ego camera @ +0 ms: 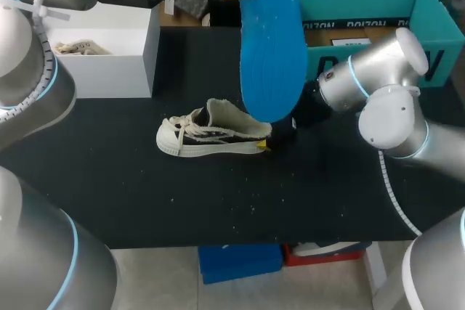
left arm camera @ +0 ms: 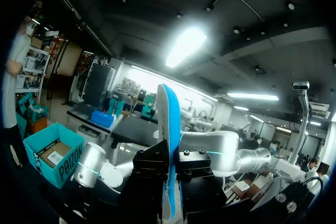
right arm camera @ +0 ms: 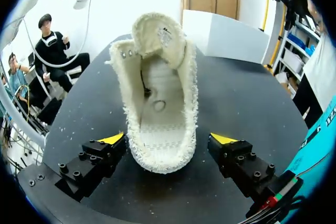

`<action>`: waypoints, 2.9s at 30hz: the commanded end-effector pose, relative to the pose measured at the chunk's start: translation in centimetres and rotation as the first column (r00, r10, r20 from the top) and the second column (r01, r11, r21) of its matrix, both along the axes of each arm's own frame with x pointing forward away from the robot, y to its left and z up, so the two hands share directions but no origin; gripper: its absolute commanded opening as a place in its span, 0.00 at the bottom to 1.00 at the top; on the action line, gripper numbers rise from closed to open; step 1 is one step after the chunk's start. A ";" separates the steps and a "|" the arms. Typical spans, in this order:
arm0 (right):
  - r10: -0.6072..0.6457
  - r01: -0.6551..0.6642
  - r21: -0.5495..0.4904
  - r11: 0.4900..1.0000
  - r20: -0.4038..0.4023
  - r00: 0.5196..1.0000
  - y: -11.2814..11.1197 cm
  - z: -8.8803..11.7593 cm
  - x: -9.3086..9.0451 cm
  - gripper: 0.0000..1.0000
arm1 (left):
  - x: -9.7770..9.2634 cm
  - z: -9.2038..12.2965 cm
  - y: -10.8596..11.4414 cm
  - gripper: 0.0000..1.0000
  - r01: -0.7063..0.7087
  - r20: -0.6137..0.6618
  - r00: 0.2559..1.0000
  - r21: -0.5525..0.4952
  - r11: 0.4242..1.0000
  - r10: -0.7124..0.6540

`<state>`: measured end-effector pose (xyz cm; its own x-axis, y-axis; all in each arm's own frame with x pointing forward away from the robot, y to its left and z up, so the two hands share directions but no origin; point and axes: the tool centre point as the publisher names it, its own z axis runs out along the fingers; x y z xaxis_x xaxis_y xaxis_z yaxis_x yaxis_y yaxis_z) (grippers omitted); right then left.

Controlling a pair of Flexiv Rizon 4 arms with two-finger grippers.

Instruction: Take the shoe out of the shoebox, open the shoe tongue, remove and reinsert the insole, then place the shoe into the shoebox

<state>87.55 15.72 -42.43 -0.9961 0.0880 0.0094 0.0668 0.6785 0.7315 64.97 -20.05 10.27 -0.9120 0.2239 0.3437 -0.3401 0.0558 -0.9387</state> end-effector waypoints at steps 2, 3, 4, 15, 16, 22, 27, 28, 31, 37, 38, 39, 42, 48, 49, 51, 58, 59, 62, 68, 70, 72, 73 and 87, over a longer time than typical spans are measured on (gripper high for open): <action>-0.006 0.005 0.119 0.993 0.013 1.000 -0.3 -0.6 -0.4 1.00 | 0.0 -0.1 -0.1 0.00 -0.001 0.001 1.000 -0.001 1.000 0.001; -0.006 0.005 0.120 0.993 0.011 1.000 -0.3 -0.7 -0.4 1.00 | 0.0 -0.1 -0.1 0.00 -0.001 0.001 1.000 -0.001 1.000 0.001; -0.008 0.007 0.128 0.992 0.009 1.000 -0.3 -0.7 -0.4 1.00 | 0.0 -0.1 -0.1 0.00 -0.001 0.001 1.000 -0.001 1.000 0.001; -0.007 0.005 0.081 0.997 0.024 1.000 -0.6 -0.1 -0.2 1.00 | 0.0 -0.1 -0.1 0.00 -0.001 0.001 1.000 -0.001 1.000 0.001; -0.010 0.008 0.063 0.998 0.031 0.999 -0.8 0.1 -0.2 1.00 | 0.0 -0.1 -0.1 0.00 -0.001 0.001 1.000 -0.001 1.000 0.001; 0.003 0.001 -0.095 0.996 0.045 0.999 -1.2 1.7 0.1 1.00 | 0.0 -0.1 -0.1 0.00 -0.001 0.001 1.000 -0.001 1.000 0.001; 0.029 -0.014 -0.327 0.945 0.041 0.999 -0.9 3.0 0.7 1.00 | 0.0 -0.1 -0.1 0.00 -0.001 0.001 1.000 -0.001 1.000 0.001; 0.036 -0.018 -0.359 0.933 0.044 0.998 -0.7 3.2 0.8 1.00 | 0.0 -0.1 -0.1 0.00 -0.001 0.001 1.000 -0.001 1.000 0.001; 0.053 -0.027 -0.455 0.890 0.043 0.998 -0.1 3.7 1.2 1.00 | 0.0 -0.1 -0.1 0.00 -0.001 0.001 1.000 -0.001 1.000 0.001; 0.086 -0.051 -0.593 0.803 0.030 0.996 1.5 4.2 1.9 1.00 | 0.0 -0.1 -0.1 0.00 -0.001 0.001 1.000 -0.001 1.000 0.001; 0.093 -0.056 -0.617 0.785 0.027 0.995 1.7 4.3 2.0 1.00 | 0.0 -0.1 -0.1 0.00 -0.001 0.001 1.000 -0.001 1.000 0.001; 0.097 -0.057 -0.631 0.774 0.029 0.995 2.0 4.5 2.1 1.00 | 0.0 -0.1 -0.1 0.00 -0.001 0.001 1.000 -0.001 1.000 0.001; 0.103 -0.056 -0.675 0.736 0.030 0.994 2.6 4.9 2.4 1.00 | 0.0 -0.1 -0.1 0.00 -0.001 0.001 1.000 -0.001 1.000 0.001; 0.122 -0.074 -0.733 0.676 0.013 0.992 4.0 5.4 3.2 1.00 | 0.0 -0.1 -0.1 0.00 -0.001 0.001 1.000 -0.001 1.000 0.001; 0.124 -0.076 -0.739 0.670 0.010 0.992 4.2 5.5 3.3 1.00 | 0.0 -0.1 -0.1 0.00 -0.001 0.001 1.000 -0.001 1.000 0.001; 0.127 -0.078 -0.750 0.657 0.008 0.992 4.6 5.6 3.5 1.00 | 0.0 -0.1 -0.1 0.00 -0.001 0.001 1.000 -0.001 1.000 0.001; 0.126 -0.078 -0.793 0.604 -0.002 0.992 5.7 5.5 4.2 1.00 | 0.0 -0.1 -0.1 0.00 -0.001 0.001 1.000 -0.001 1.000 0.001; 0.128 -0.081 -0.801 0.594 -0.005 0.992 5.9 5.5 4.3 1.00 | 0.0 -0.1 -0.1 0.00 -0.001 0.001 1.000 -0.001 1.000 0.001; 0.126 -0.082 -0.801 0.593 -0.008 0.992 6.2 5.3 4.4 1.00 | 0.0 -0.1 -0.1 0.00 -0.001 0.001 1.000 -0.001 1.000 0.001; 0.113 -0.089 -0.800 0.594 -0.026 0.993 6.4 4.6 4.5 1.00 | 0.0 -0.1 -0.1 0.00 -0.001 0.001 1.000 -0.001 1.000 0.001; 0.108 -0.094 -0.791 0.605 -0.035 0.994 6.5 4.2 4.5 1.00 | 0.0 -0.1 -0.1 0.00 -0.001 0.001 1.000 -0.001 1.000 0.001; 0.104 -0.098 -0.788 0.608 -0.043 0.994 6.5 3.9 4.5 1.00 | 0.0 -0.1 -0.1 0.00 -0.001 0.001 1.000 -0.001 1.000 0.001; 0.103 -0.099 -0.785 0.612 -0.045 0.994 6.5 3.8 4.5 0.94 | 0.0 -0.1 -0.1 0.00 -0.001 0.001 1.000 -0.001 1.000 0.001; 0.071 -0.103 -0.733 0.672 -0.075 0.995 6.3 2.7 4.8 0.00 | 0.0 -0.1 -0.1 0.00 -0.001 0.001 1.000 -0.001 1.000 0.001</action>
